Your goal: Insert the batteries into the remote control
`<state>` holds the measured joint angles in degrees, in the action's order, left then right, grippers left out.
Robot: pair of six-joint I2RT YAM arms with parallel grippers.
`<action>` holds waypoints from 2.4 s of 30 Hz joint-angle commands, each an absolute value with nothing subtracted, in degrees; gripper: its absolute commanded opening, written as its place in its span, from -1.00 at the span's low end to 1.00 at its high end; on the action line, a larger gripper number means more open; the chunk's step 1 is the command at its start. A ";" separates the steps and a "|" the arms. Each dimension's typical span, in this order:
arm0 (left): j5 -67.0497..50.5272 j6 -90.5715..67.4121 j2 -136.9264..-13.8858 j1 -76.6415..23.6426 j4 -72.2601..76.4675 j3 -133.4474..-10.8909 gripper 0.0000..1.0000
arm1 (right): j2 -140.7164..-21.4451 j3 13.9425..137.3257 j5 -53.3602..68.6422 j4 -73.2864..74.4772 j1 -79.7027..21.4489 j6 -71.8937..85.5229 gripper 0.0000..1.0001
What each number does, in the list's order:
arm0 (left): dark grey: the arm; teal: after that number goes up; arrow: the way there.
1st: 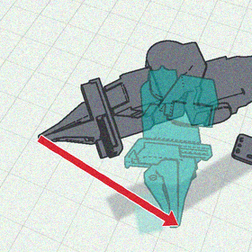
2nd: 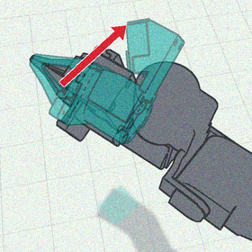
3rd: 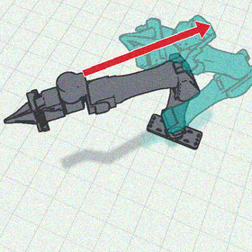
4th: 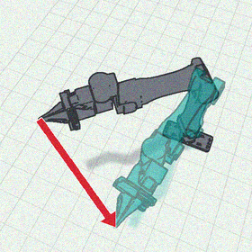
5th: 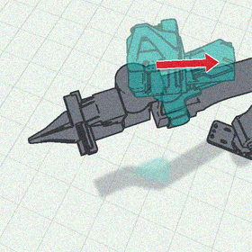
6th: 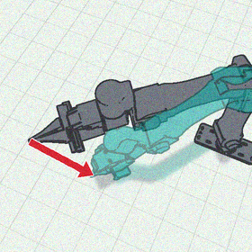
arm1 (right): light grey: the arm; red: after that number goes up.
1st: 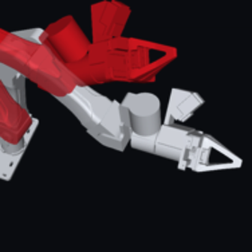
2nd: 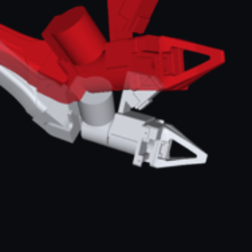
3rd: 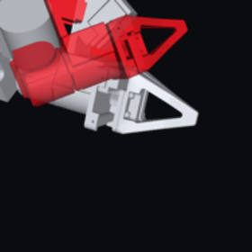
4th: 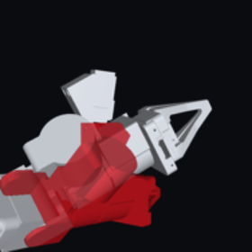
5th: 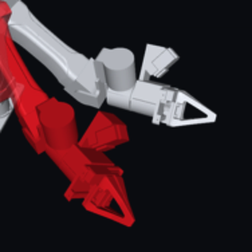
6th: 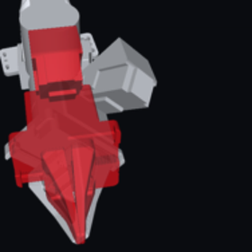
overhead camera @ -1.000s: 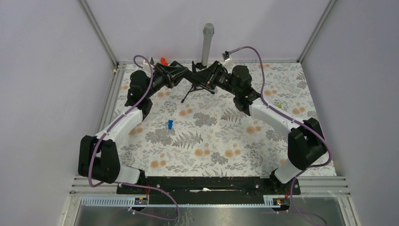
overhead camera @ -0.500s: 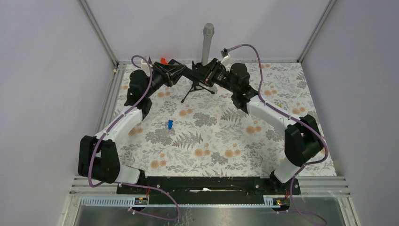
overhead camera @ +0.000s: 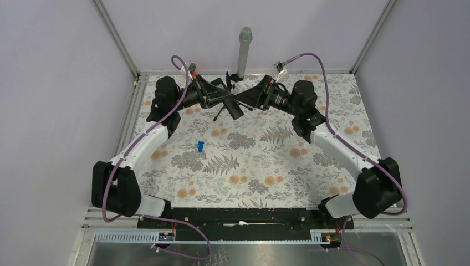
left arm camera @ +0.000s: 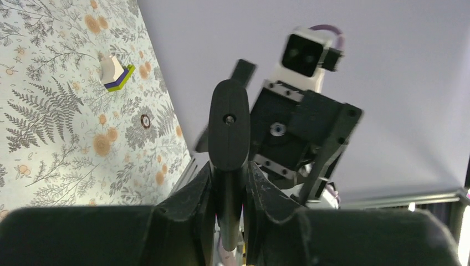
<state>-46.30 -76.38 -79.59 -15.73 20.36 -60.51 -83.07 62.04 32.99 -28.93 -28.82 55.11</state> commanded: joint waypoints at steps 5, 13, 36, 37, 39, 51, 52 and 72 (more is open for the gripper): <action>-57.76 -68.46 -78.20 -15.51 29.75 -63.16 -1.00 | -78.57 63.53 49.27 -25.60 -28.84 42.17 0.93; -62.96 -70.72 -76.96 -16.38 40.75 -62.07 -1.00 | -82.72 68.81 60.23 -25.44 -29.12 41.60 0.57; -43.19 -38.65 -73.05 -16.29 -3.38 -68.02 0.98 | -80.58 66.92 33.59 -9.63 -30.41 32.93 -1.00; -40.40 -36.53 -72.71 -15.49 -6.97 -68.17 0.98 | -79.93 66.58 29.57 -3.72 -30.34 30.47 -1.00; -33.52 -34.17 -71.73 -13.56 -12.52 -67.75 0.98 | -79.18 65.77 20.11 5.56 -30.32 26.05 -1.00; -14.47 -26.93 -63.98 -10.03 -23.37 -66.94 0.98 | -91.09 59.46 -23.76 27.12 -30.41 20.22 -1.00; -14.25 -26.78 -63.72 -9.96 -23.98 -67.19 0.98 | -92.52 59.78 -25.11 27.64 -30.37 20.17 -1.00; -11.01 -18.80 -62.54 -9.49 -40.84 -77.17 0.98 | -89.79 65.07 -14.52 30.26 -30.37 21.69 0.59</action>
<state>-13.23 -23.75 -62.85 -9.78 -37.06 -70.70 -100.16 62.19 -18.81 30.02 -30.37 19.97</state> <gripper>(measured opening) 0.986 0.735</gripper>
